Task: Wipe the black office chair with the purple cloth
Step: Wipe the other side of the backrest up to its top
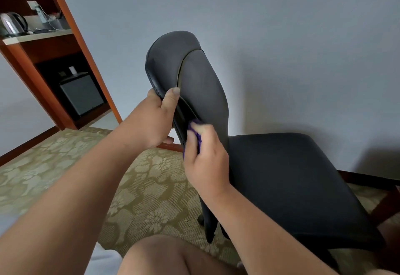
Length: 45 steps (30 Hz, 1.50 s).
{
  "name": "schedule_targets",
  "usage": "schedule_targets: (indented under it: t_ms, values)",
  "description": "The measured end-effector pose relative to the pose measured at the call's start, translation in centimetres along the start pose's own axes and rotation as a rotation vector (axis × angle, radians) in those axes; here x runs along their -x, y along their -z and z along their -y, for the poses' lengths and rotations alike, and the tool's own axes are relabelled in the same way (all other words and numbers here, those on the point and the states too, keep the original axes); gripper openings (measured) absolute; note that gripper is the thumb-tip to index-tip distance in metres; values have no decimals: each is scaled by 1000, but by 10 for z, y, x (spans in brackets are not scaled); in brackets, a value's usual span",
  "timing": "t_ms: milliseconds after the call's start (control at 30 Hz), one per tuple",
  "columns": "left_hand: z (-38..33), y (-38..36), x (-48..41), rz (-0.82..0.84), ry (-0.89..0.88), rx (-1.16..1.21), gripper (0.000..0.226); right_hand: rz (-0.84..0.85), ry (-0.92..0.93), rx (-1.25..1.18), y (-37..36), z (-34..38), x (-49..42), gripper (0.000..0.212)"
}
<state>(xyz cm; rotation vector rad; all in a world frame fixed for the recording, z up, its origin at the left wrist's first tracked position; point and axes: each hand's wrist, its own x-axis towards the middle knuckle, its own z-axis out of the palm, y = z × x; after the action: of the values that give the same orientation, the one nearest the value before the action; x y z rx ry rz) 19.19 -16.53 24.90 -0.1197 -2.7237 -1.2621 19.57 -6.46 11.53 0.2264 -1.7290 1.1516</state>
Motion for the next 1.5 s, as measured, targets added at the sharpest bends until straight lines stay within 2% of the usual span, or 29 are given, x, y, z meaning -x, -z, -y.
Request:
schedule_targets:
  t_ms: [100, 200, 300, 367, 433, 567, 700, 867, 1033, 1167, 1300, 1500]
  values:
    - [0, 1, -1, 3, -3, -14, 64, 104, -9, 148, 9, -38, 53, 22]
    - [-1, 0, -3, 2, -16, -25, 64, 295, -192, 265, 24, -72, 114, 19]
    - [-1, 0, -3, -6, -24, -40, 63, 412, -461, 207, 36, -88, 146, 12]
    - [-1, 0, -2, -8, -33, -47, 62, 403, -542, 138, 38, -84, 139, 10]
    - [-1, 0, -2, -8, -35, -48, 61, 313, -510, 70, 40, -68, 113, 13]
    - [-2, -1, -1, -10, -37, -34, 60, 98, -243, -43, 42, -32, 34, 18]
    - [-2, -1, -1, -16, -36, -46, 59, 177, -130, -32, 35, -18, -18, 11]
    - [0, 0, 0, -15, -39, -69, 63, 174, -124, 129, 43, -59, 22, 5]
    - [-1, -3, -2, -23, -42, -57, 59, 271, -245, 231, 65, -90, 65, 5]
    - [-1, -3, -1, -23, -51, -77, 63, 217, -298, 124, 54, -73, 45, 9]
    - [1, -1, -2, -7, -38, -41, 63, 120, -163, 34, 23, -26, -13, 12]
    - [3, 1, -9, -22, -50, -41, 55, 147, 3, 0, -4, 13, -71, 19]
